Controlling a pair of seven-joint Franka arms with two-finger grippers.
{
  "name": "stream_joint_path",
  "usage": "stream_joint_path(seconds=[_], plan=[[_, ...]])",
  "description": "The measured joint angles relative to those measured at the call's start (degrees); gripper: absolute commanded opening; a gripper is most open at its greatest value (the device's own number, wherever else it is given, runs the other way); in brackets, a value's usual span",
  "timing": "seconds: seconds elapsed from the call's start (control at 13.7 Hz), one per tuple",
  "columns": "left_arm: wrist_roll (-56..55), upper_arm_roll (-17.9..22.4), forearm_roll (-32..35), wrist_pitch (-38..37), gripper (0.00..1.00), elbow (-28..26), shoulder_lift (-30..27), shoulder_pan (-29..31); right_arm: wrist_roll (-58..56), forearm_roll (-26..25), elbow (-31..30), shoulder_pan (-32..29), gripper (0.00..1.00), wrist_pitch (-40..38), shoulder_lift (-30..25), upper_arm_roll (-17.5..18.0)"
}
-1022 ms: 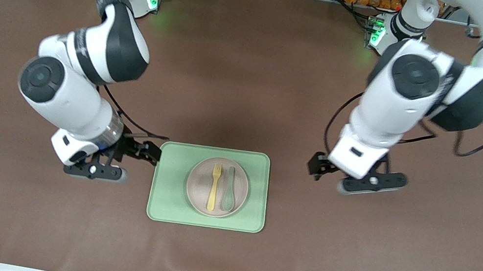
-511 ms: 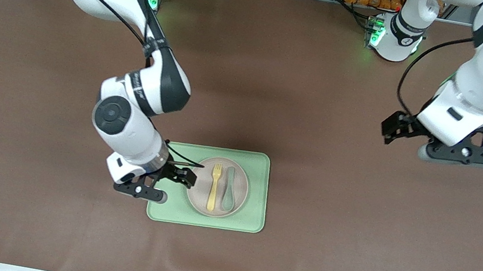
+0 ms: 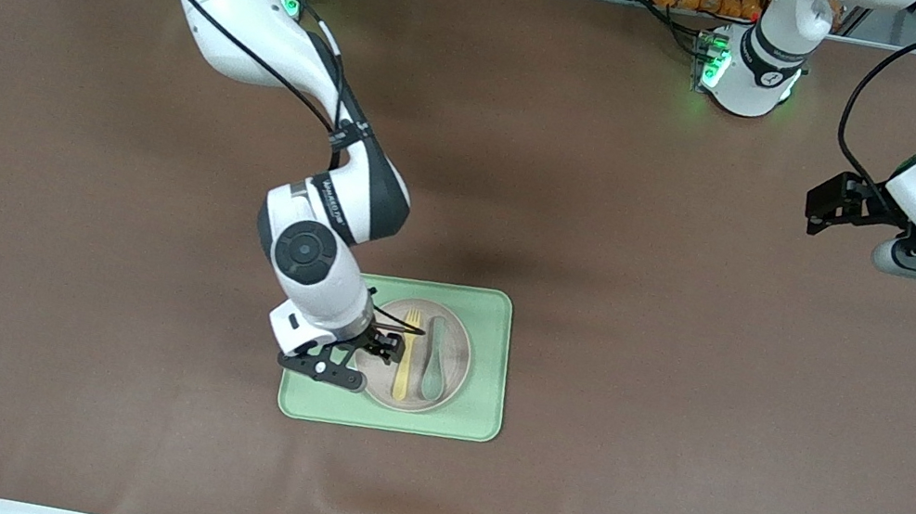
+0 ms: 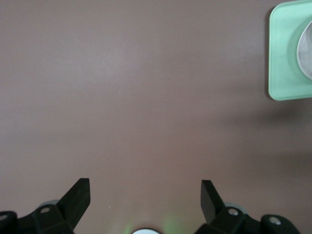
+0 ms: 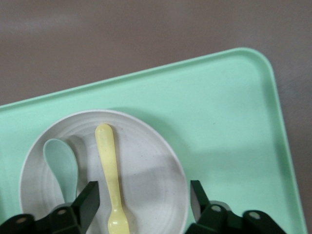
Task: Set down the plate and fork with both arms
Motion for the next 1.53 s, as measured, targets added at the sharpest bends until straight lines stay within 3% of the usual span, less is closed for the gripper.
stream_joint_path(seconds=[0.51,1.02,1.53], plan=[[4.8,0.0,-0.1,-1.6,1.0,-4.4,-3.5,2.7,1.6,-4.3,1.3,4.4,0.62,-0.3,3.0,-1.4],[1.4,0.0,-4.7,1.8,1.0,-4.9,-5.6,6.2,1.6,-4.7,1.3,5.5,0.6,-0.8,3.2,-1.4],[1.5,-0.3,-5.0,1.5,1.0,-5.4,-7.6,8.3,1.6,-4.7,1.3,5.8,0.58,-2.3,3.8,-1.3]])
